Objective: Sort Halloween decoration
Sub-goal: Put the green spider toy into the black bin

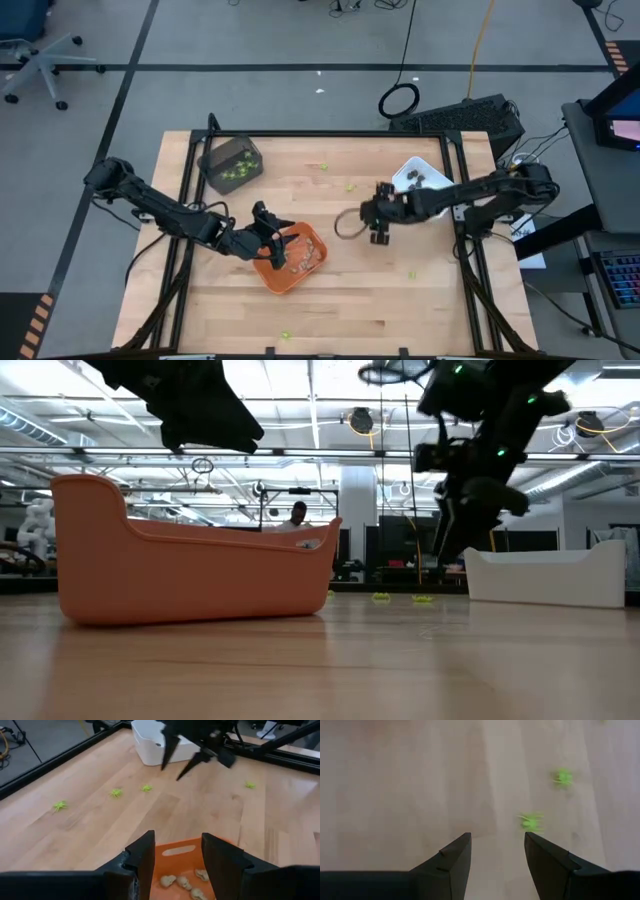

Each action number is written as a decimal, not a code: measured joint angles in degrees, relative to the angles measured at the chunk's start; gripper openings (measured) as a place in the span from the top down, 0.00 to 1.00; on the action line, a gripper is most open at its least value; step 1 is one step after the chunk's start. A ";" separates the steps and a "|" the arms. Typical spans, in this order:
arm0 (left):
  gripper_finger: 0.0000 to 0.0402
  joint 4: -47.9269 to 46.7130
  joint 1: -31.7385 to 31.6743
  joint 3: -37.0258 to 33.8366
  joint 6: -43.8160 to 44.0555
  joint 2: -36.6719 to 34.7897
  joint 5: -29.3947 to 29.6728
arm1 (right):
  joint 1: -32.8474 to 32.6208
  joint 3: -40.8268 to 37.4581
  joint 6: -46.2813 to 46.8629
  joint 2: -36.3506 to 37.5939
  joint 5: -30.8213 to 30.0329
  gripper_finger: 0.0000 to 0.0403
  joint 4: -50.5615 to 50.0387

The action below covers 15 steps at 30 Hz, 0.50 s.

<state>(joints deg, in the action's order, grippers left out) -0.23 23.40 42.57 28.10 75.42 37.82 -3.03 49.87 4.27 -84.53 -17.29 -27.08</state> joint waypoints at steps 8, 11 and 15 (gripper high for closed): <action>0.60 0.21 0.00 0.00 -0.04 0.00 0.00 | 7.92 0.40 -8.90 -3.03 7.55 0.58 3.95; 0.60 0.21 0.00 0.00 -0.04 0.00 0.00 | 9.69 0.98 -10.69 -5.37 8.42 0.58 3.61; 0.60 0.33 0.00 0.00 -0.10 0.00 0.09 | 12.23 1.29 -13.99 -7.55 8.60 0.58 3.70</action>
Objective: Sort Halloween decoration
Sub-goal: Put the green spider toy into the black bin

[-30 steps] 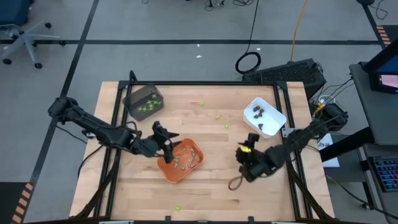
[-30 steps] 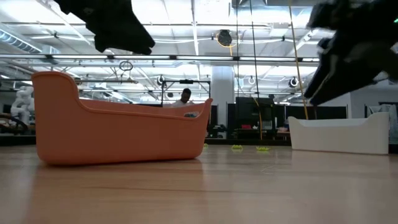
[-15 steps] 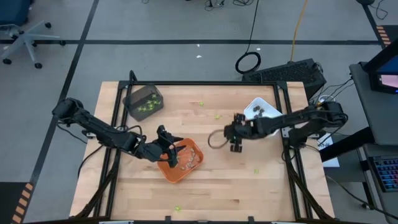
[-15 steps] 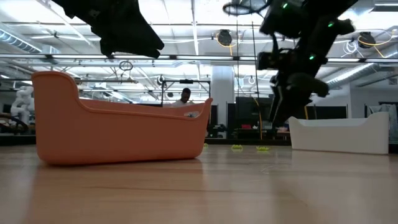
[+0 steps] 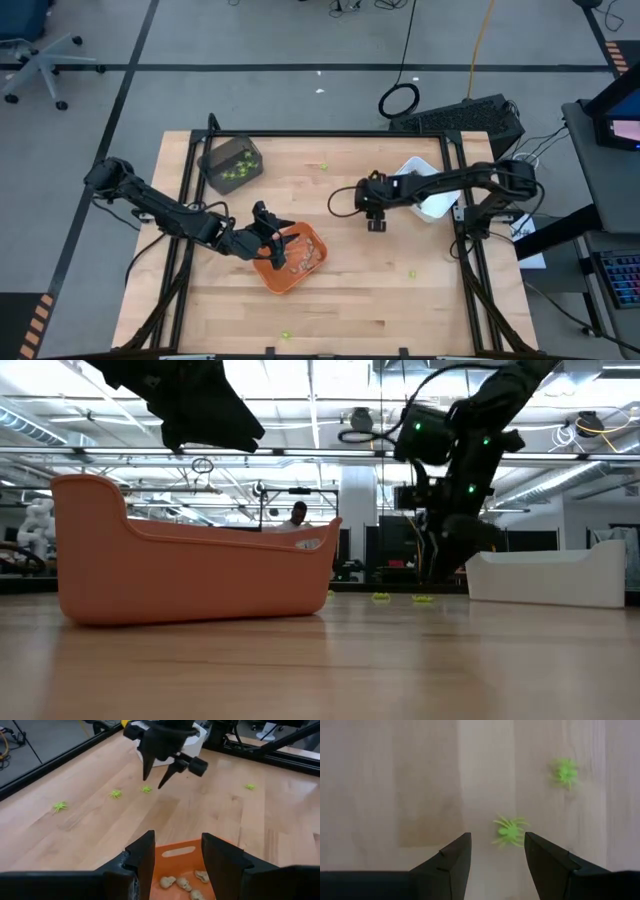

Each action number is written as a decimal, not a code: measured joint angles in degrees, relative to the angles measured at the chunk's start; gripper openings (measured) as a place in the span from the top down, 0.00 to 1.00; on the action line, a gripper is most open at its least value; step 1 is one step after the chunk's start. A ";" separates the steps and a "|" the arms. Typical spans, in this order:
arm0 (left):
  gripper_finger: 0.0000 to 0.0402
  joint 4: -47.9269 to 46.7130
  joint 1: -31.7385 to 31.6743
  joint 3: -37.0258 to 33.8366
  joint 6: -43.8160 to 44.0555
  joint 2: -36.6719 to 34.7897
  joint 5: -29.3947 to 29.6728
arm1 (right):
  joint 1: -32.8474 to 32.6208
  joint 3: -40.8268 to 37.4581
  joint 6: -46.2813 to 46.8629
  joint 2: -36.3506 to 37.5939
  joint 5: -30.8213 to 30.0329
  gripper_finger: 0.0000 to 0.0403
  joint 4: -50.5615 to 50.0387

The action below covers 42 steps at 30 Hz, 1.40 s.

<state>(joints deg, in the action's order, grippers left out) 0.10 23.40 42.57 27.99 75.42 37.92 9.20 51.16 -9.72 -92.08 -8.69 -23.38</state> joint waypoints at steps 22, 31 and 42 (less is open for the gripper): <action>0.60 2.51 0.00 0.00 0.17 0.00 2.09 | 7.90 0.07 -8.08 -4.30 11.17 0.80 1.66; 0.60 2.49 0.00 0.00 0.19 0.00 2.47 | 7.94 0.04 -9.06 -4.24 10.32 0.98 2.29; 0.60 3.05 0.00 0.00 0.26 0.00 2.46 | -1.43 -0.11 1.66 1.51 19.09 1.00 5.01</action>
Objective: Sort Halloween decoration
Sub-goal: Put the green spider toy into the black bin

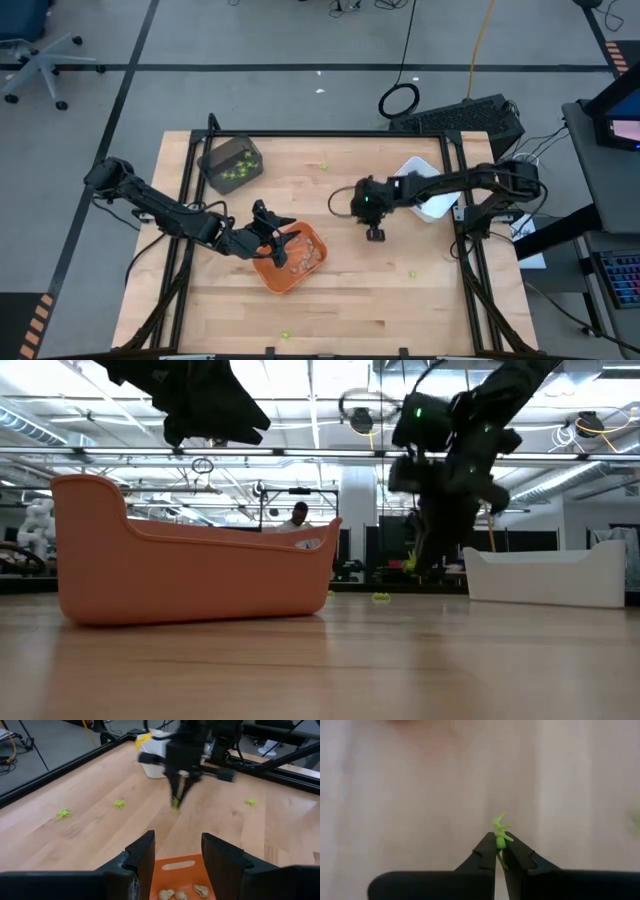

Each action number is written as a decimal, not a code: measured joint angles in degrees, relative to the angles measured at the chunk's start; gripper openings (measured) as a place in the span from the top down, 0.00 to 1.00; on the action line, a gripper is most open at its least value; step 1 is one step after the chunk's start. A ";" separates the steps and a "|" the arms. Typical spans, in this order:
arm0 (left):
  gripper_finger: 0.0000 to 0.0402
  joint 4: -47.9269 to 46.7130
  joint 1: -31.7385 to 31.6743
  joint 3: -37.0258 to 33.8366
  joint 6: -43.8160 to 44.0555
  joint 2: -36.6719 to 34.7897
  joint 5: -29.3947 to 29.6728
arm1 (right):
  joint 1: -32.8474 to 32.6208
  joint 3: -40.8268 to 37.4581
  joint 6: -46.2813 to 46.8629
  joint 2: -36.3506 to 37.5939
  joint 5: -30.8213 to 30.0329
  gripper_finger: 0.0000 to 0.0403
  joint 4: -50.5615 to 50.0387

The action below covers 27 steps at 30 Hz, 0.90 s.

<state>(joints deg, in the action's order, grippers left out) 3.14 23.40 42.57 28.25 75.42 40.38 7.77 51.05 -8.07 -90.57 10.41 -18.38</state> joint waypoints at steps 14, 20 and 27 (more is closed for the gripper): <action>0.60 7.50 2.25 -0.02 -5.69 2.35 -1.88 | -18.66 0.02 11.38 0.11 -8.87 1.00 14.30; 0.60 20.59 2.62 -0.02 -15.72 7.87 -4.57 | -22.93 0.02 15.34 0.11 -16.30 1.00 16.81; 0.60 29.48 2.68 -0.02 -18.12 13.19 -6.09 | -28.11 0.04 15.43 0.11 -19.67 1.00 24.52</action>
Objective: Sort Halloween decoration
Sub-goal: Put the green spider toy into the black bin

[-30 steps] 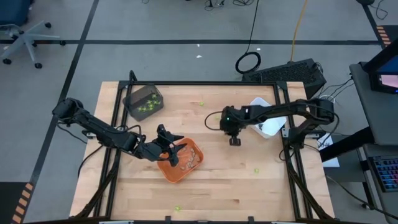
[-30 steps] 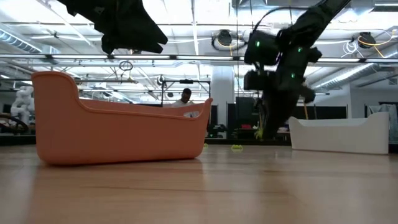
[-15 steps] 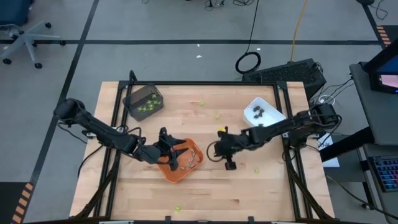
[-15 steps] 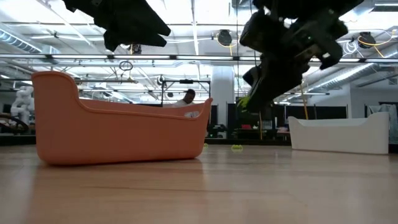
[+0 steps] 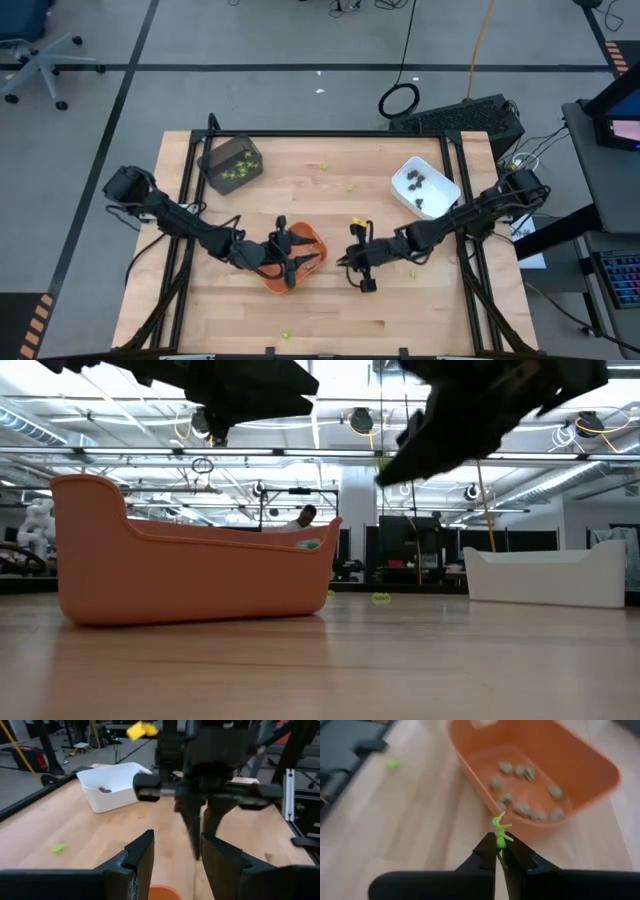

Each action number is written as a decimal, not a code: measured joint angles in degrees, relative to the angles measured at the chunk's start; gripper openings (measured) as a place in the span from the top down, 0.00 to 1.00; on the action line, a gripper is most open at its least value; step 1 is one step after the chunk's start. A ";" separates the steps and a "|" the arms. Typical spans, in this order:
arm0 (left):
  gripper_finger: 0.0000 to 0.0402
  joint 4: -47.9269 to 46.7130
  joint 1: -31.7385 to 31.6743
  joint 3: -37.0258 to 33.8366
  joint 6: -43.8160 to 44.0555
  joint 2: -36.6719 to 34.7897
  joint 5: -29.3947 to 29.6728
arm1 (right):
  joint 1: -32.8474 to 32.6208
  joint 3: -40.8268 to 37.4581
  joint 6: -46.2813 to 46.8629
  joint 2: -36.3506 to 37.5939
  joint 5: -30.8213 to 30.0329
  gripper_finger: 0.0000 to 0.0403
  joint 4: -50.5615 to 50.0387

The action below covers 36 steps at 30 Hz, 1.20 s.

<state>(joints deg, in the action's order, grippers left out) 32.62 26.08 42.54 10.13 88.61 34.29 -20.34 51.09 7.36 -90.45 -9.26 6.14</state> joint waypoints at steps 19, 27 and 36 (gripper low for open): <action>0.60 11.24 5.94 0.02 -5.81 2.67 -1.63 | -5.27 0.02 -9.87 -0.31 -3.90 1.00 20.39; 0.60 21.60 7.06 0.86 -15.59 8.03 -1.16 | -5.18 0.02 -9.60 -0.33 -7.34 1.00 22.41; 0.60 22.41 5.32 5.81 -19.33 12.74 1.61 | -5.16 0.02 -9.56 -0.35 -7.31 1.00 22.78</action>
<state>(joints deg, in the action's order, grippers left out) 55.03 31.40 48.36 -9.20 101.35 35.90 -25.50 51.11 -2.20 -90.80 -16.58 28.93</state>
